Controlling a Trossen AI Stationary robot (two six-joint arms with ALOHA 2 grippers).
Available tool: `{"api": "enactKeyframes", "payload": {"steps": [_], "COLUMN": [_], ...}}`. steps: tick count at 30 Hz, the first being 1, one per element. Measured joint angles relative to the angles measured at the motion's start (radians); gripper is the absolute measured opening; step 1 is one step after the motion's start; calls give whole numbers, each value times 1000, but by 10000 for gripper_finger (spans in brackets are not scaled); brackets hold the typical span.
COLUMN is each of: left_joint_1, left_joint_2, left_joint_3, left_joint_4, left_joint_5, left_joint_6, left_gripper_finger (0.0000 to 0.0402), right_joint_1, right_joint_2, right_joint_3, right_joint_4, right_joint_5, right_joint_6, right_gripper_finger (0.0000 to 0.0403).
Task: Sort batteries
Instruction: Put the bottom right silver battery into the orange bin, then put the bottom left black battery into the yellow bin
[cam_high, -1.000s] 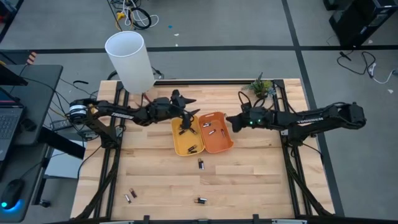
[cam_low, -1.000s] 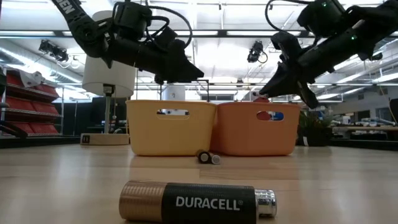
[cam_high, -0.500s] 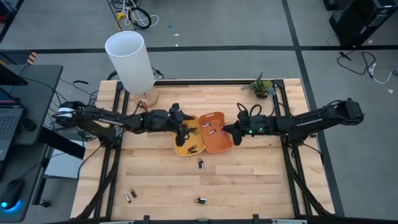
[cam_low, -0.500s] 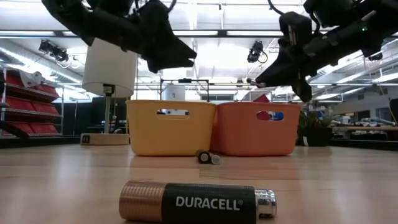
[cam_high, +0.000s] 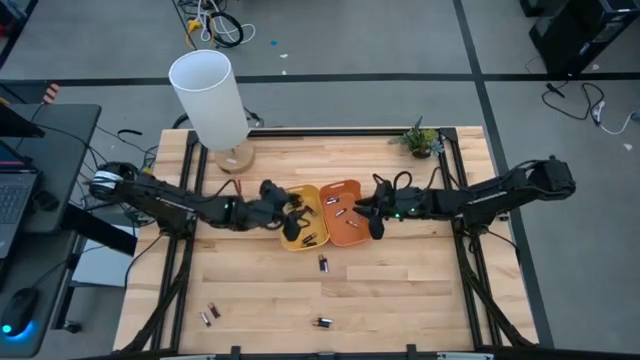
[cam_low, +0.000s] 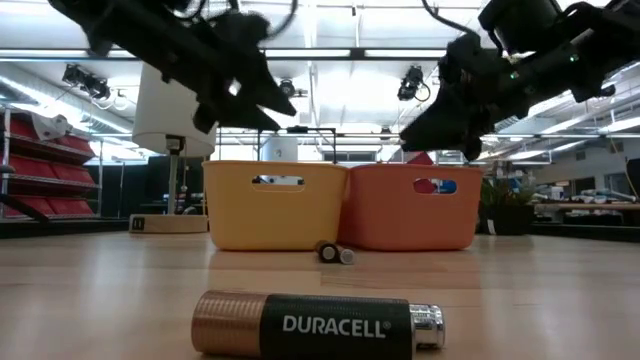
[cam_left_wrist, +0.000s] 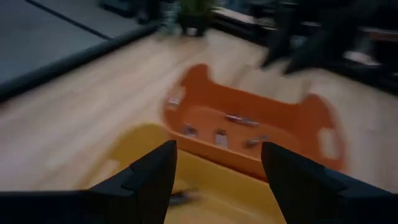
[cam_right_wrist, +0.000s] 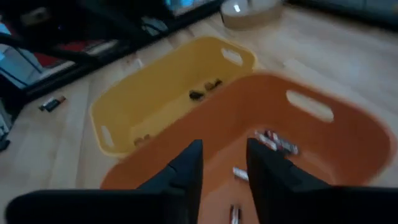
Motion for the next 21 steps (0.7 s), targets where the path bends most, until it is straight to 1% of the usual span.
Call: {"api": "enactKeyframes", "payload": {"steps": [4,7,11,15,18,21], "left_joint_1": [-67,-98,-141,-208,-261,-320], "left_joint_2": [-1,-37,-66,-67,-61,-58], "left_joint_3": [0,3,53,94,96,97], "left_joint_4": [-10,-99,-334,-493,-546,-577], "left_joint_5": [7,12,67,79,115,159], "left_joint_6": [-37,-124,-322,-584,-800,-956], "left_gripper_finger": [253,253,251,241,228,212], "right_joint_1": [0,1,6,23,36,46], "right_joint_2": [-37,-85,-158,-225,-264,-295], "right_joint_3": [0,0,0,0,0,0], "right_joint_4": [7,6,8,1,-35,-95], "right_joint_5": [-11,-43,-159,-237,-268,-269], "right_joint_6": [-27,-51,-80,-103,-116,-132], "right_gripper_finger": [140,149,149,144,142,142]}}
